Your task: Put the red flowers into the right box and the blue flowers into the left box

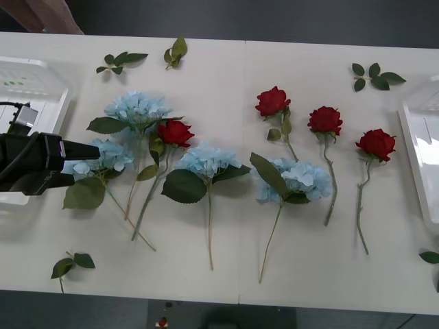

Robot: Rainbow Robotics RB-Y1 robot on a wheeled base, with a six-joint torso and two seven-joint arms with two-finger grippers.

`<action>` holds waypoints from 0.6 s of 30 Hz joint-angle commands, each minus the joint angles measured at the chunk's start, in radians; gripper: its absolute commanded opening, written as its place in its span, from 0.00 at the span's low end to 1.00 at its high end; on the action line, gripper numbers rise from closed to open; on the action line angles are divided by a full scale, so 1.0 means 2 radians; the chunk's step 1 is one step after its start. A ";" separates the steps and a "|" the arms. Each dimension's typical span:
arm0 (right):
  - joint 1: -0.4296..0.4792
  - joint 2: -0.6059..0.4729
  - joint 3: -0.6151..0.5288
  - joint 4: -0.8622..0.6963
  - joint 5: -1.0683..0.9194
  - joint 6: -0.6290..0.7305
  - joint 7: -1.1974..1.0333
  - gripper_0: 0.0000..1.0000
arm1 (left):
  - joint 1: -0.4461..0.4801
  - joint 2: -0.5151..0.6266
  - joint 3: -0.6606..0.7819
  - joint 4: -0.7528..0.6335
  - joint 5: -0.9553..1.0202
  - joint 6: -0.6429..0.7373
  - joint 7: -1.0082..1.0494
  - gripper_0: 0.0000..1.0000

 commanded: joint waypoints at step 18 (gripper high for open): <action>-0.080 -0.016 0.183 -0.045 0.177 -0.035 -0.436 1.00 | -0.100 -0.020 -0.129 0.102 -0.129 -0.001 0.088 1.00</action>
